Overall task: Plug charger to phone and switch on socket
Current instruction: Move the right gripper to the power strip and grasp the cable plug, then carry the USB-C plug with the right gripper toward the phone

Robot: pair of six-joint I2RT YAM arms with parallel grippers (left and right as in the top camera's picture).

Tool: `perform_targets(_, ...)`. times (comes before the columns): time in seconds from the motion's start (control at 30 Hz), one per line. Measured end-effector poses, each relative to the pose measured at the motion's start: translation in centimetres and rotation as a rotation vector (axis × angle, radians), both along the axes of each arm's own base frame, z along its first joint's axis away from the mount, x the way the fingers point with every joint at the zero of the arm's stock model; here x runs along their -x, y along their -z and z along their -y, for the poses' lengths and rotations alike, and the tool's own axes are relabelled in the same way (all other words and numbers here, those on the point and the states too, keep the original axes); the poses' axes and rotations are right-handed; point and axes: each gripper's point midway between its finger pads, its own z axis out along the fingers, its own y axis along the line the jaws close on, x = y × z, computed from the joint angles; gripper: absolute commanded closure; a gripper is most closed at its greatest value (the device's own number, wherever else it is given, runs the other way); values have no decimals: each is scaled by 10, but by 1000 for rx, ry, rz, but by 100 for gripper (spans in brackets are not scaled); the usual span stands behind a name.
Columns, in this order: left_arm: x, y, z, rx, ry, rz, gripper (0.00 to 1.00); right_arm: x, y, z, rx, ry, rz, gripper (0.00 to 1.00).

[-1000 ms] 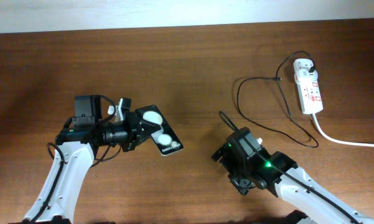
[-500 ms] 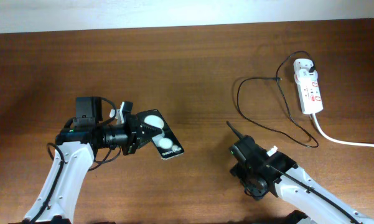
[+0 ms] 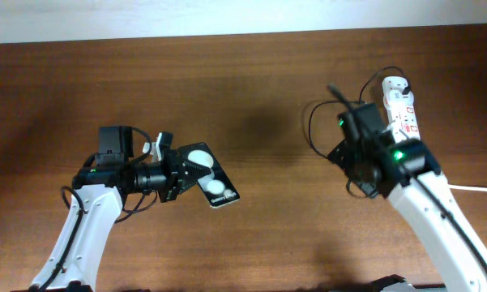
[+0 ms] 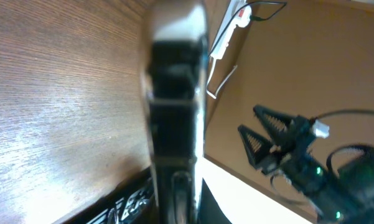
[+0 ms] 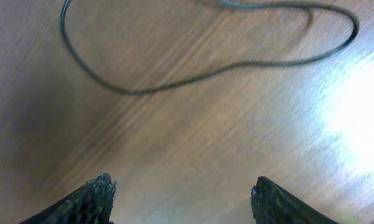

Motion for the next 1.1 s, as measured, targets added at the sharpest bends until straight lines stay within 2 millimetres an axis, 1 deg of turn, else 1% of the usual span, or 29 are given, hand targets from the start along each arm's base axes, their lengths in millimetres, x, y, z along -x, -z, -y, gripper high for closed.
perform_targets(0.03, 0, 0, 0, 0, 0, 0, 100, -5, 2, 6, 11, 6, -26, 23)
perform_targets(0.07, 0, 0, 0, 1, 0, -2, 100, -16, 2, 12, 25, 14, -79, 21)
perform_targets(0.13, 0, 0, 0, 2, 1, -3, 100, -57, 0, 12, 45, -6, -116, 21)
perform_targets(0.17, 0, 0, 0, 2, 1, -3, 100, -82, -2, 8, 43, -18, -90, 21)
perform_targets(0.2, 0, 0, 0, 4, 2, -3, 100, -110, -1, 3, 44, -28, -68, 21)
perform_targets(0.23, 0, 0, 0, 2, 1, -3, 100, -127, 4, 0, 43, -34, -52, 22)
perform_targets(0.27, 0, 0, 0, 1, 1, -3, 100, -162, 13, -6, 33, -36, 21, 22)
perform_targets(0.3, 0, 0, 0, 4, 2, -4, 100, -174, 30, -8, 36, -40, 13, 22)
perform_targets(0.33, 0, 1, 0, 3, 1, -5, 100, -185, 39, -8, 34, -40, 29, 22)
perform_targets(0.37, 0, 0, 0, 2, 1, -2, 100, -204, 53, -6, 31, -31, 62, 22)
perform_targets(0.4, 0, 0, 0, 4, 2, -5, 100, -211, 73, 2, 34, -13, 45, 22)
perform_targets(0.47, 0, 0, 0, 3, 1, -5, 100, -227, 97, 16, 33, 19, 55, 23)
perform_targets(0.5, 0, 0, 0, 3, 1, -5, 100, -229, 106, 21, 34, 29, 50, 29)
perform_targets(0.53, 0, 0, 0, 3, 1, -5, 100, -231, 117, 27, 36, 40, 37, 32)
perform_targets(0.57, 0, 0, 0, 3, 1, -5, 100, -231, 138, 33, 39, 50, 8, 36)
perform_targets(0.6, 0, 0, 0, 3, 1, -5, 100, -232, 145, 34, 40, 53, 0, 40)
perform_targets(0.63, 0, 0, 0, 3, 1, -5, 100, -231, 156, 34, 41, 53, -17, 46)
perform_targets(0.73, 0, 0, 0, 3, 1, -5, 100, -234, 159, 31, 29, 39, -10, 75)
perform_targets(0.77, 0, 0, 0, 3, 1, -5, 100, -237, 159, 28, 15, 27, 0, 78)
perform_targets(0.83, 0, 1, 0, 2, 1, -5, 100, -241, 159, 19, -16, -53, 3, 78)
perform_targets(0.9, 0, 1, 0, -1, 0, -5, 100, -239, 160, 1, -28, -212, -15, 83)
perform_targets(0.93, 0, 1, 0, -1, 0, -5, 100, -233, 161, -15, -25, -294, -40, 84)
perform_targets(1.0, 0, 1, 0, -1, 0, -4, 100, -197, 164, -67, -8, -478, -167, 83)
perform_targets(1.03, 0, 1, 0, -1, 0, -4, 100, -178, 165, -95, -1, -559, -214, 69)
perform_targets(1.07, 0, 1, 0, -1, 0, -4, 100, -141, 166, -132, 12, -668, -314, 39)
perform_targets(1.1, 0, 1, 0, -1, 0, -4, 100, -125, 166, -143, 26, -708, -358, 27)
